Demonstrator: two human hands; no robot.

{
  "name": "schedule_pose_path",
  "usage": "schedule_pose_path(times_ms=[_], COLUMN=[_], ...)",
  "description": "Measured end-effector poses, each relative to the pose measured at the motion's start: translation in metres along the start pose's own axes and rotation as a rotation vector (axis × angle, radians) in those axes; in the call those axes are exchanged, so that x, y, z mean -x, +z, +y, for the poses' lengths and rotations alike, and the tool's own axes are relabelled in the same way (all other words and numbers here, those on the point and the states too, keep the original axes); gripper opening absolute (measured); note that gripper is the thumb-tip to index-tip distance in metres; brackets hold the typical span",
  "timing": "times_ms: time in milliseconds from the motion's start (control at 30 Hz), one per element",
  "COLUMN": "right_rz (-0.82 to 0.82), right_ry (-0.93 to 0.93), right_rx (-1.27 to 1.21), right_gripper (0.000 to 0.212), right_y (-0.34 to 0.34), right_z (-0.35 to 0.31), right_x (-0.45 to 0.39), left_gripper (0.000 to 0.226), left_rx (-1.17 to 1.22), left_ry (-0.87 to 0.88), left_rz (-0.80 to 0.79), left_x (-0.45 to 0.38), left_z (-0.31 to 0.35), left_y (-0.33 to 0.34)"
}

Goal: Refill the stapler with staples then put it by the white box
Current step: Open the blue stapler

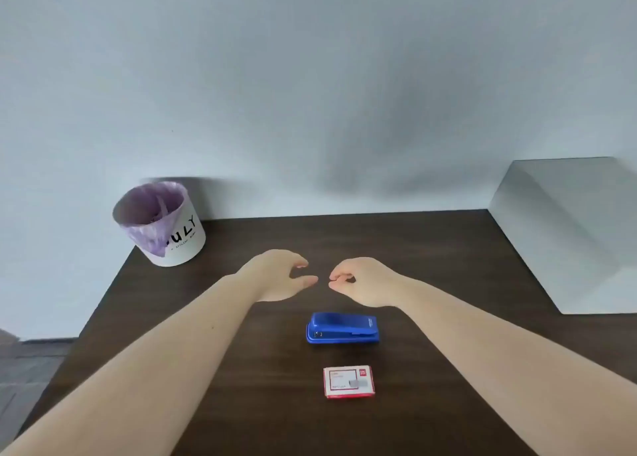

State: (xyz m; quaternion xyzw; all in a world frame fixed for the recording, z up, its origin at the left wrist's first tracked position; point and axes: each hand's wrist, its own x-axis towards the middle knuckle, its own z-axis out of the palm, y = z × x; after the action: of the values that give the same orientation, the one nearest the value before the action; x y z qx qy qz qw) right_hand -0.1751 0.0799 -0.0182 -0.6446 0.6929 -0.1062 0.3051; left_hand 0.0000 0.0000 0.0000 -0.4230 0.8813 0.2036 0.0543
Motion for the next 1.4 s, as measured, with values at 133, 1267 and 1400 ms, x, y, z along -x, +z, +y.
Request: schedule_pose_path(times_ms=[133, 1267, 1400], right_rz=[-0.023, 0.553, 0.54], right_ry=[-0.025, -0.31, -0.301], right_rx=[-0.058, -0.198, -0.312], right_gripper=[0.037, 0.03, 0.029], right_y=[0.025, 0.104, 0.096], right_z=[0.012, 0.036, 0.041], right_x=[-0.001, 0.032, 0.036], left_gripper=[0.078, 0.036, 0.037], left_rx=[0.079, 0.21, 0.205], left_ry=[-0.001, 0.147, 0.153], left_rz=[-0.11, 0.487, 0.498], left_x=[-0.002, 0.029, 0.026], left_z=[-0.004, -0.039, -0.042], left_y=[0.032, 0.171, 0.172])
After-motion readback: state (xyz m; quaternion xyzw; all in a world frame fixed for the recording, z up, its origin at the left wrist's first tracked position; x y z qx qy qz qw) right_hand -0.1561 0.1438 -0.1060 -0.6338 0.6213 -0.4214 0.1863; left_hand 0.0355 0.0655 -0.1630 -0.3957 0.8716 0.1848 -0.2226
